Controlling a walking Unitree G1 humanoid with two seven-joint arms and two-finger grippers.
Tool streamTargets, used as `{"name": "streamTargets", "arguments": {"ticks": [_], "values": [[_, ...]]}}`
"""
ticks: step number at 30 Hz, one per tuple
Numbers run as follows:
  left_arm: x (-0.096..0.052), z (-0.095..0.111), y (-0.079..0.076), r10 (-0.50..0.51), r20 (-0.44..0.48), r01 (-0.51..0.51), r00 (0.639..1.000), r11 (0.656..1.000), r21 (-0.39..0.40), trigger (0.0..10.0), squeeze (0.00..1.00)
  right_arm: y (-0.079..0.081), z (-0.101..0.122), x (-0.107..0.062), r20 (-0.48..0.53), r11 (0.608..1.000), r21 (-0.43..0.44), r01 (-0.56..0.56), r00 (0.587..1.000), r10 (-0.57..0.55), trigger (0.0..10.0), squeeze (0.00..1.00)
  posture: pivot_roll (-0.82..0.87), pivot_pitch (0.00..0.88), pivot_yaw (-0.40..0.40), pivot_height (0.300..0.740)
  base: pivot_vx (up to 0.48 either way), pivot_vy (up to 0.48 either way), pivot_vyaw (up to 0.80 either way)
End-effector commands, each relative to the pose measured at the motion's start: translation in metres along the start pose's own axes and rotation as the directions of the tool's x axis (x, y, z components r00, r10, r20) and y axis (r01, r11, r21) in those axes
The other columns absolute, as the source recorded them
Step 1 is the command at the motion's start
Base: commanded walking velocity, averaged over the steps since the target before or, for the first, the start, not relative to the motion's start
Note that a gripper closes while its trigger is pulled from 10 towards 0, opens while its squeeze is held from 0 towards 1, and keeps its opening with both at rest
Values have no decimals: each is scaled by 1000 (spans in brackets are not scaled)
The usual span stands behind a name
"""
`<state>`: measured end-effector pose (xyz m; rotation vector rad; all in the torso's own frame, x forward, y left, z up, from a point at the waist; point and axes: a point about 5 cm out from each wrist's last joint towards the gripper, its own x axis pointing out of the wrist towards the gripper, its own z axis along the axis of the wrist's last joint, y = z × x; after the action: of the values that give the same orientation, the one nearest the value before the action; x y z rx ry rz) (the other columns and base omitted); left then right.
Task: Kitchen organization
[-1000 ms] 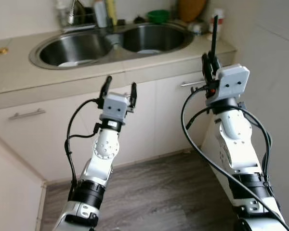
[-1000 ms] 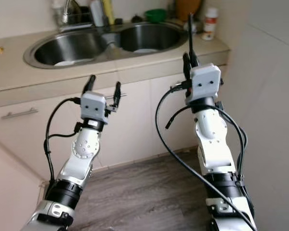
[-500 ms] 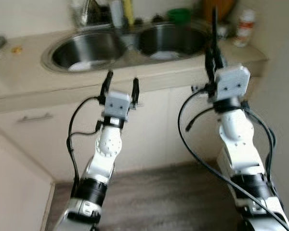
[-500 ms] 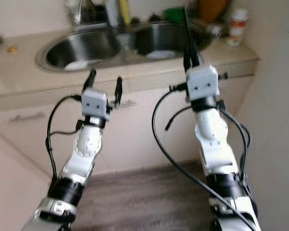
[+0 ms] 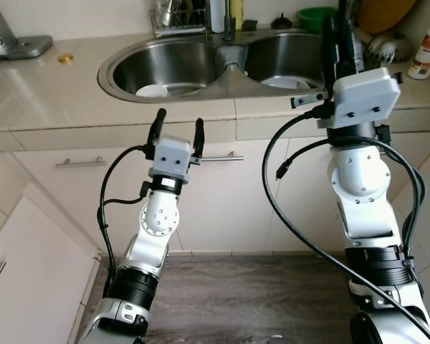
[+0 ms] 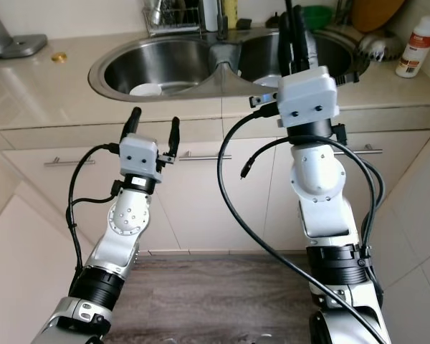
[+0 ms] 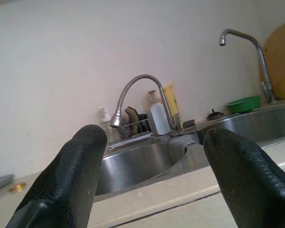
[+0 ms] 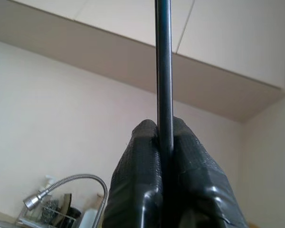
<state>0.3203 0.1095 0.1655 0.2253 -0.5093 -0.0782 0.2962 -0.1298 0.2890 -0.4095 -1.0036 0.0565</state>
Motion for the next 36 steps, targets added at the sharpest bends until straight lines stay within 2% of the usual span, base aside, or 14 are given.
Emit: {"name": "streamTargets", "arguments": {"ticks": [1, 5, 36], "values": [[1, 1, 5, 13, 8, -13, 1000, 1000, 5, 10000, 0, -1, 5, 3, 24, 1000, -15, 7, 1000, -6, 0, 0, -175, 0, 53, 740, 0, 0, 800], [2, 2, 5, 21, 14, -21, 1000, 1000, 5, 10000, 0, -1, 4, 3, 23, 1000, -7, 14, 1000, -14, 0, 0, -173, 0, 51, 740, 195, 0, 798], [2, 2, 6, 20, 18, -20, 1000, 1000, 3, 10000, 0, -1, -5, -1, -18, 1000, 0, 19, 1000, -19, 0, 0, -171, 0, 53, 740, 294, 0, 0]]}}
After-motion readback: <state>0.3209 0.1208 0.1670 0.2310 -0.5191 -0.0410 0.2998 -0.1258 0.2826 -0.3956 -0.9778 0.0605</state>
